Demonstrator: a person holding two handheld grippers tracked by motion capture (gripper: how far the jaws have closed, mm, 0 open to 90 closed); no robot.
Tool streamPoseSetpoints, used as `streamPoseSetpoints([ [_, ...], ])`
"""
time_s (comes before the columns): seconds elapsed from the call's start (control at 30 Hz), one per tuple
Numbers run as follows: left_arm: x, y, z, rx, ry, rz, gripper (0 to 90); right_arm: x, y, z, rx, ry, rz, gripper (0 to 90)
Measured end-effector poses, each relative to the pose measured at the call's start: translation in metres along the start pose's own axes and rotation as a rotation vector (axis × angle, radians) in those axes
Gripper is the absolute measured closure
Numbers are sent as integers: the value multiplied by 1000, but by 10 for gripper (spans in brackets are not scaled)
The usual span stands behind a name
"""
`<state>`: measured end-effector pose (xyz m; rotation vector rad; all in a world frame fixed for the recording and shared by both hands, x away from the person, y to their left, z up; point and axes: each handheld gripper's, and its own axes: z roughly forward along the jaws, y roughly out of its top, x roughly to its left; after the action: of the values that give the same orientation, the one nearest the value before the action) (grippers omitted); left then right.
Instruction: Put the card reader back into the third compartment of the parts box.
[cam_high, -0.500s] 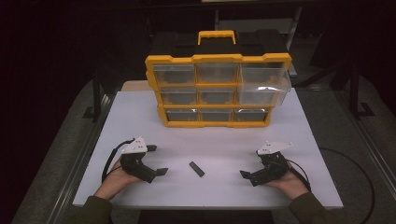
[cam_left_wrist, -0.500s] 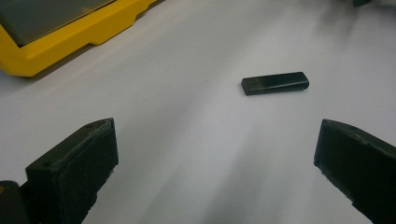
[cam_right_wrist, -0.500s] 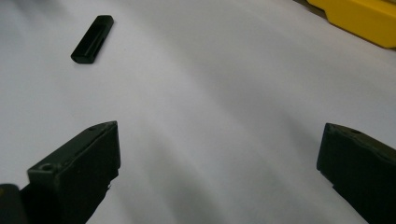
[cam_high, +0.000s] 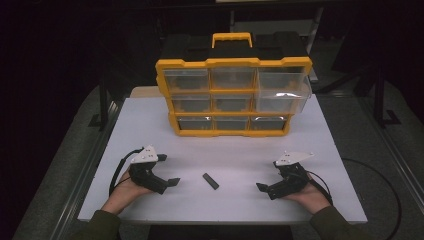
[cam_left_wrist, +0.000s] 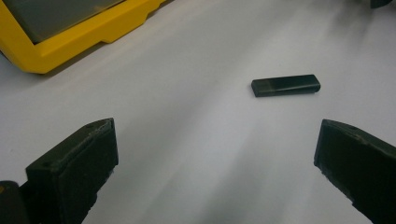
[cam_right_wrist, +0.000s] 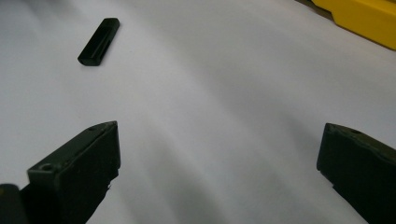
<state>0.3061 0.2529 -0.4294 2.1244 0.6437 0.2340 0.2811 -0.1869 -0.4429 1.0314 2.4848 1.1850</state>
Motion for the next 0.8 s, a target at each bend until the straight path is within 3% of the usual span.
streamPoseSetpoints([
  [0.8, -3, 16, 14, -30, -23, -14, 0, 0, 2, 1, -20, 6, 4, 0],
])
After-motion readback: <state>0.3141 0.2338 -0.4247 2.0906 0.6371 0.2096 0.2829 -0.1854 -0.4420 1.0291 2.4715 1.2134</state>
